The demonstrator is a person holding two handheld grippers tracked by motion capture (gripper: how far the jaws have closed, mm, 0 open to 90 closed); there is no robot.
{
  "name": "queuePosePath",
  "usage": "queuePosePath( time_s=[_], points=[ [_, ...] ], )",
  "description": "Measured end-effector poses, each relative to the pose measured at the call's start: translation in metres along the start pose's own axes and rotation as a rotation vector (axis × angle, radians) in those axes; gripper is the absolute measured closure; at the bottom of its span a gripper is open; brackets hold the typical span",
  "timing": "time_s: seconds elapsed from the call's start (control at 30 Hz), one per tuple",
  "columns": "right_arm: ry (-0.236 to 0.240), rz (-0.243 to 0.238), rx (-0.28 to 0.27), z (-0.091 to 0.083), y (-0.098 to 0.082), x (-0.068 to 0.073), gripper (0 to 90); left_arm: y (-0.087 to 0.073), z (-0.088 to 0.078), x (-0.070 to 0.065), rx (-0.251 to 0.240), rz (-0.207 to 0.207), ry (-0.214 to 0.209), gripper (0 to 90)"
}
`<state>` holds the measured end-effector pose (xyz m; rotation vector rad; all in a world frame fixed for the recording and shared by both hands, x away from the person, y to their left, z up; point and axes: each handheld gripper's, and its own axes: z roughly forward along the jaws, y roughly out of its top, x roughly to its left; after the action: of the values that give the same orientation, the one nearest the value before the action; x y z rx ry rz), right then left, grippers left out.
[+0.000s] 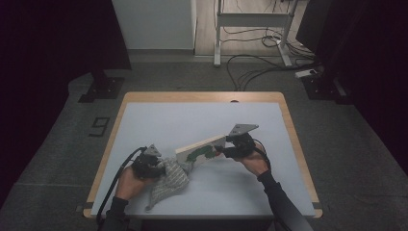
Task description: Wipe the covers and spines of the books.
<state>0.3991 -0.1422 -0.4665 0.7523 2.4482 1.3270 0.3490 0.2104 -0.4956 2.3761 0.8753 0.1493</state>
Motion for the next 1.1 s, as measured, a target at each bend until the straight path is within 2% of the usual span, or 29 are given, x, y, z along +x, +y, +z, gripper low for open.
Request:
queuePosePath(
  time_s=[0.13, 0.23, 0.4, 0.57, 0.83, 1.1],
  points=[
    [-0.004, 0.002, -0.003, 0.0, 0.0, 0.001, 46.2, -0.004, 0.004, 0.003, -0.038, -0.028, -0.024, 65.6],
    [-0.006, 0.003, 0.0, 0.0, 0.0, 0.001, 46.2, -0.003, 0.001, -0.001, -0.05, -0.018, -0.001, 67.0],
    [-0.006, 0.001, 0.003, 0.0, 0.0, 0.001, 46.1, 0.001, -0.012, -0.005, -0.098, -0.02, 0.022, 69.0],
    [-0.007, -0.002, -0.001, 0.0, 0.0, 0.001, 46.1, 0.005, -0.025, -0.006, -0.128, 0.006, 0.026, 69.3],
    [-0.007, -0.004, -0.001, -0.001, -0.001, 0.002, 45.9, 0.013, -0.045, -0.008, -0.198, 0.013, 0.001, 69.8],
    [-0.007, -0.003, -0.002, -0.001, -0.001, 0.002, 45.9, 0.033, -0.062, -0.018, -0.212, 0.069, 0.027, 70.0]
  ],
)
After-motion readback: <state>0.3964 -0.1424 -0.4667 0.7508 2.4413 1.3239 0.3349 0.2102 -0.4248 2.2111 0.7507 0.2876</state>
